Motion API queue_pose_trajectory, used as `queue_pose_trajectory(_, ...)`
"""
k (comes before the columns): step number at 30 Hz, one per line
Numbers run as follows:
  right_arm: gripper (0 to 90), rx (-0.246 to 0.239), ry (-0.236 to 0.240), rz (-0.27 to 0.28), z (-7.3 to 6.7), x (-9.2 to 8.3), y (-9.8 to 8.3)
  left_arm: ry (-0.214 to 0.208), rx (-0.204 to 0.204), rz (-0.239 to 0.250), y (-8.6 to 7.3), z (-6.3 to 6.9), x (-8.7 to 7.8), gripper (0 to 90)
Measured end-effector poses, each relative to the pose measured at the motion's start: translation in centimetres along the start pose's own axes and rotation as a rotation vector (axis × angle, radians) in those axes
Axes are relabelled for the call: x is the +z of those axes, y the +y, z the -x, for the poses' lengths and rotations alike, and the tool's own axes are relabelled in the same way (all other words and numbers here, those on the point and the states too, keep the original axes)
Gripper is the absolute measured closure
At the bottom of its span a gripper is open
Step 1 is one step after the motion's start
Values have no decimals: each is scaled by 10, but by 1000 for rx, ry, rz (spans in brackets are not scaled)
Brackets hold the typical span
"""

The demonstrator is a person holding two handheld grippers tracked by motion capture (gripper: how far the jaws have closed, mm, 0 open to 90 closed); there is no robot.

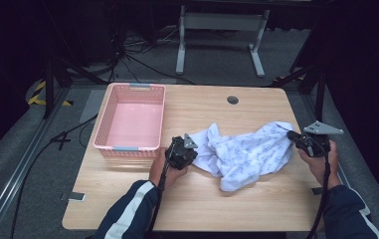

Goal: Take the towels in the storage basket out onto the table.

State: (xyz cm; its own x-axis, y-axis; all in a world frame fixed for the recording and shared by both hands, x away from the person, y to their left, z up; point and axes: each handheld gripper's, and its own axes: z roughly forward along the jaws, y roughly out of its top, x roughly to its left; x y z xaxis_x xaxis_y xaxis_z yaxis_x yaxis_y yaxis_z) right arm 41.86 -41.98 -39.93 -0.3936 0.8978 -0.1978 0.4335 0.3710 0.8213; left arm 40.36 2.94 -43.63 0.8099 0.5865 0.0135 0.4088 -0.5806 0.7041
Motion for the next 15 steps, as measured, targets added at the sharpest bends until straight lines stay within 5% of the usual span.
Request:
queue_pose_trajectory(4,860,51,-48,-15,15,2,-5,-26,-1,-10,-24,12,-27,895)
queue_pose_trajectory(8,860,40,-83,-30,19,5,-5,-15,-4,-26,-49,22,-52,895)
queue_pose_trajectory(15,859,43,-156,-76,33,18,-10,68,-61,-75,-90,17,-84,894)
